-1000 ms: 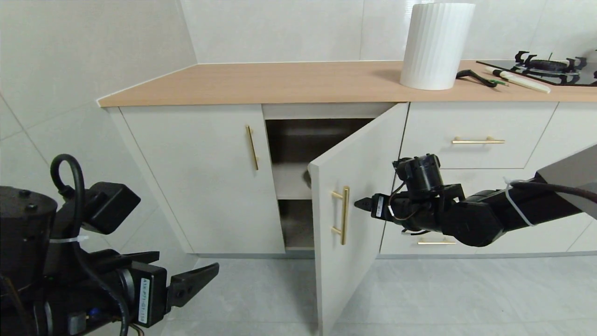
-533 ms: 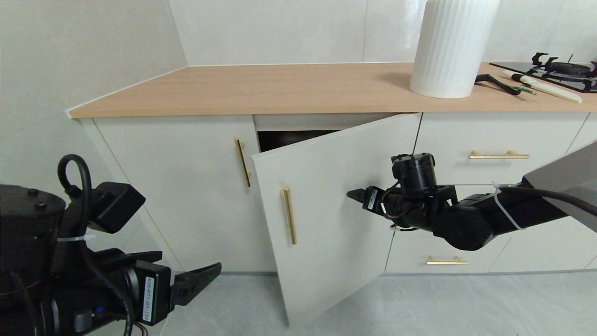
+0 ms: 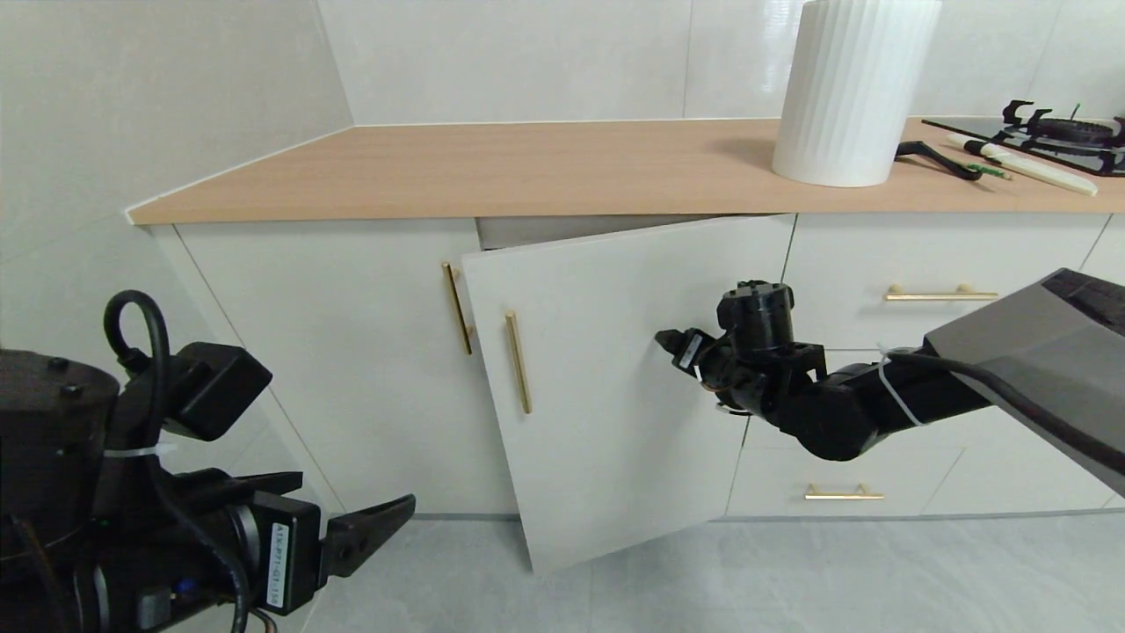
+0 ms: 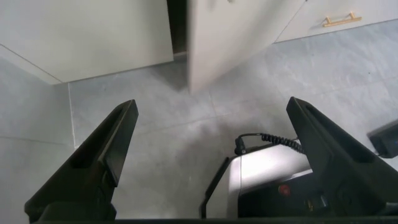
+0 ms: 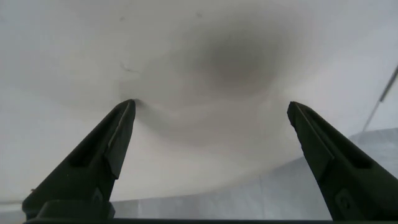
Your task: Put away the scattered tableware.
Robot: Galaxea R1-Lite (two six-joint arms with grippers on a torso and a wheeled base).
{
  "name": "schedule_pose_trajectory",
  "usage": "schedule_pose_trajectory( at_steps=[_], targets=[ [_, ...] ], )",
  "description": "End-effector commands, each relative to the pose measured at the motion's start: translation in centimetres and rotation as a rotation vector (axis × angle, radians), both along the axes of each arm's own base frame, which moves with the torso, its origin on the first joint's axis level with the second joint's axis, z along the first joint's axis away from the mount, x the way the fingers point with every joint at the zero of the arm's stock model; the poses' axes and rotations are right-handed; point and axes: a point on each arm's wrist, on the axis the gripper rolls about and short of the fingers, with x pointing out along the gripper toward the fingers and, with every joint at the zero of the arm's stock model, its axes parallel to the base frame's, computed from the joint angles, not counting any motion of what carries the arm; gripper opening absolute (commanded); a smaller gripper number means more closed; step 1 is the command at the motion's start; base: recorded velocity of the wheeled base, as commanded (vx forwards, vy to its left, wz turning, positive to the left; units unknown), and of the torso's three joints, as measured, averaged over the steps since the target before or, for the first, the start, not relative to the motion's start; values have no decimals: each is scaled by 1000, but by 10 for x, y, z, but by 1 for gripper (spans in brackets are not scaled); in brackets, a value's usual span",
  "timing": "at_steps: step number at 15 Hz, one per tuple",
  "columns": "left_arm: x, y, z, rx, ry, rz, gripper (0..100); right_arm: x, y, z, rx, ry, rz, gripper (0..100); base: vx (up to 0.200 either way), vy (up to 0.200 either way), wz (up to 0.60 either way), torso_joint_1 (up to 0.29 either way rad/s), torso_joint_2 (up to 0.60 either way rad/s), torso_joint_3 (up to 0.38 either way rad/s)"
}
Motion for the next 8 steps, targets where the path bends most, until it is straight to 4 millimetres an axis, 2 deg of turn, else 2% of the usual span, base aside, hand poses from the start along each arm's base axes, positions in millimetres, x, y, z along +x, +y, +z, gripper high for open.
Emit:
schedule_pose_trajectory(
  at_steps=[1, 8],
  targets=[
    [0, 0, 0, 0, 0, 1, 100, 8, 2, -11, -4, 9, -12, 100, 0, 0, 0, 0, 0, 0],
    [0, 0, 1, -3, -6, 4, 100, 35, -11, -14, 10, -26, -137, 100, 0, 0, 0, 0, 0, 0]
  ],
)
